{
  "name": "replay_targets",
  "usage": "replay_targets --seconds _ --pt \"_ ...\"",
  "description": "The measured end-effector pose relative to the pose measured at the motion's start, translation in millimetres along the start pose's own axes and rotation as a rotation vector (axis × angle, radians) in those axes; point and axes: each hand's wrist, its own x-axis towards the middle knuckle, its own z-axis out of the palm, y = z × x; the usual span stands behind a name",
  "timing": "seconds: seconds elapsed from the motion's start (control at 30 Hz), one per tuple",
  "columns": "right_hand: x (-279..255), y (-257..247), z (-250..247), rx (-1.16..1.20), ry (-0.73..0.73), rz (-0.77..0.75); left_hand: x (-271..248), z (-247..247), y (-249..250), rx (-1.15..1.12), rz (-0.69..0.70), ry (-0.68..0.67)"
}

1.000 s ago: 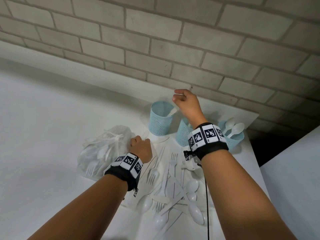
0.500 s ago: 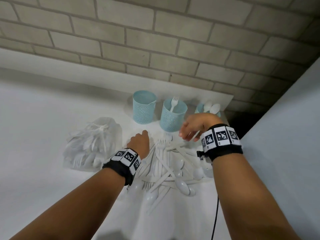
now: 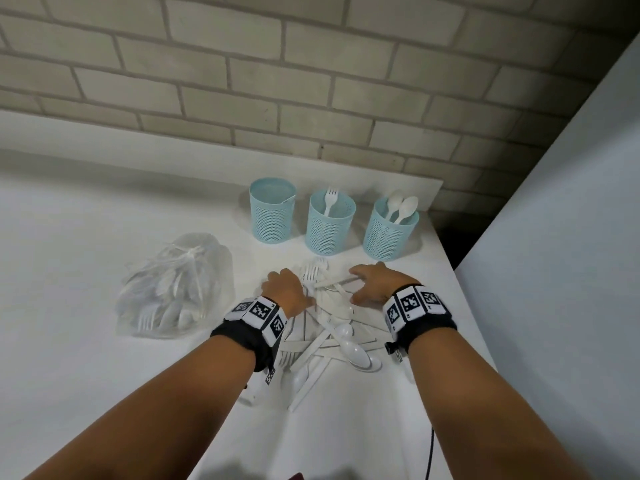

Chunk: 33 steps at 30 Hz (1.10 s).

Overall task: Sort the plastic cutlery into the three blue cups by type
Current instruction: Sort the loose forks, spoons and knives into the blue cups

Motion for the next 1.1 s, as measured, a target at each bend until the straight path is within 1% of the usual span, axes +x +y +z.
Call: replay_targets --seconds 0.07,0.2,0.27,0.33,0.37,0.5,0.6,0.7,0.83,0.97,1.1 --pt "2.9 -7.3 7.9 0.063 0.065 -0.050 0.3 1.8 1.7 -0.038 0.041 0.010" --pt "7.7 -19.4 16.4 0.155 0.107 -0.093 1.0 0.0 3.3 -0.161 0.062 0.002" --pt "9.5 -25.1 19.8 0.116 0.120 -0.077 0.4 -0.4 2.4 -0.190 0.050 0.000" --pt "10.5 -30.4 23.7 0.087 0.101 -0.052 0.5 -0.6 0.9 -0.261 0.025 0.006" --pt "11.0 -33.4 25.9 0.111 0.084 -0.056 1.7 -0.6 0.1 -0.303 0.005 0.007" --pt "6.6 -46.1 29.5 0.398 0.048 -0.179 7.6 -2.5 0.5 -0.517 -0.040 -0.010" --pt "5.4 -52.8 27.1 0.623 0.049 -0.248 12.1 -4.3 -0.7 -0.770 -0.049 -0.030" --pt "2.3 -54.0 18.4 0.702 0.040 -0.297 10.4 -11.3 -6.3 -0.946 0.009 -0.020" --pt "-3.8 -49.9 4.9 0.909 0.040 -0.371 5.3 -24.9 -10.0 -1.135 0.130 0.040" --pt "-8.9 -55.9 -11.9 1.018 0.080 -0.413 6.0 -38.9 -4.2 -1.184 0.205 0.125" --pt "-13.4 -63.7 -29.8 1.046 0.172 -0.456 5.7 -50.8 3.2 -1.268 0.267 0.169"
